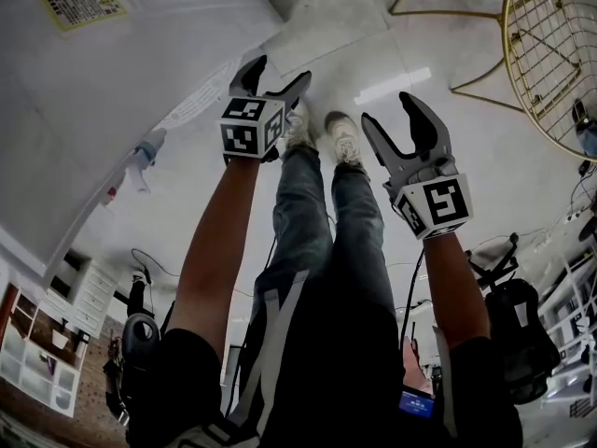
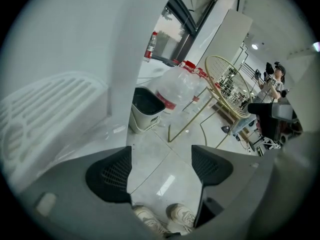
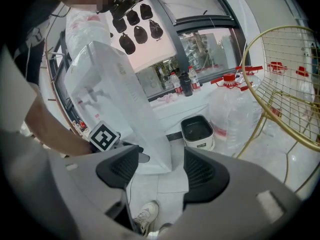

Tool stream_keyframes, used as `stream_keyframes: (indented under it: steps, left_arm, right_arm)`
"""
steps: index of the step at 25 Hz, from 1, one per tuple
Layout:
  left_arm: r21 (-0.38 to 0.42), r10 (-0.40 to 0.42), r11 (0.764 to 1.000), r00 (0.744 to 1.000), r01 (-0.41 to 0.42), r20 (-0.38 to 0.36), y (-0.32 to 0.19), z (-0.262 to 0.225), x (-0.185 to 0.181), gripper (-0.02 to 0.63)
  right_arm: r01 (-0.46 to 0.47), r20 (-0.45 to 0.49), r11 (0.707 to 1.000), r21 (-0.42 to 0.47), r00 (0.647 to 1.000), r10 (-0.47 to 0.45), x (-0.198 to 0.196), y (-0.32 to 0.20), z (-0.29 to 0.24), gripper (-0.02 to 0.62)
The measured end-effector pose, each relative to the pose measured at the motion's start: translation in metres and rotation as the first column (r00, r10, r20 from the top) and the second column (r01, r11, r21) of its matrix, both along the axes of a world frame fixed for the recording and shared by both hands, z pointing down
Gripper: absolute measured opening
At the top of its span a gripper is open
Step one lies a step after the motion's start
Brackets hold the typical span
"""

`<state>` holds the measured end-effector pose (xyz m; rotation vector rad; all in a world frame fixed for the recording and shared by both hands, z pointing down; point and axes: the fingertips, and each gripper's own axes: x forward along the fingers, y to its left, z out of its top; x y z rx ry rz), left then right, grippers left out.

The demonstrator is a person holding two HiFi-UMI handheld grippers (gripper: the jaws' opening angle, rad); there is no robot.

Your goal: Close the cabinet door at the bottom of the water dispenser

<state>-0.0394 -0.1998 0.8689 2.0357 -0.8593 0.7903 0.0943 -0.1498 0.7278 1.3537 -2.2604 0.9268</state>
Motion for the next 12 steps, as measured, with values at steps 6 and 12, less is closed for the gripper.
stream_keyframes:
  steps: [6,12]
  left_arm:
    - [0.015,0.025,1.0,0.999,-0.024,-0.025,0.018,-0.047,0.009,0.373]
    - [0.166,-0.003,0.986,0.993,0.024,-0.12,0.017,-0.157,0.042,0.298]
  right_arm:
    - [0.017,-0.015,0.999,0.028,1.0,-0.017,-0.001,0.01,-0.029,0.281]
    - [0.005,-0.011,0.989,0.146,1.0,-0.004,0.013,0.004,-0.105,0.269]
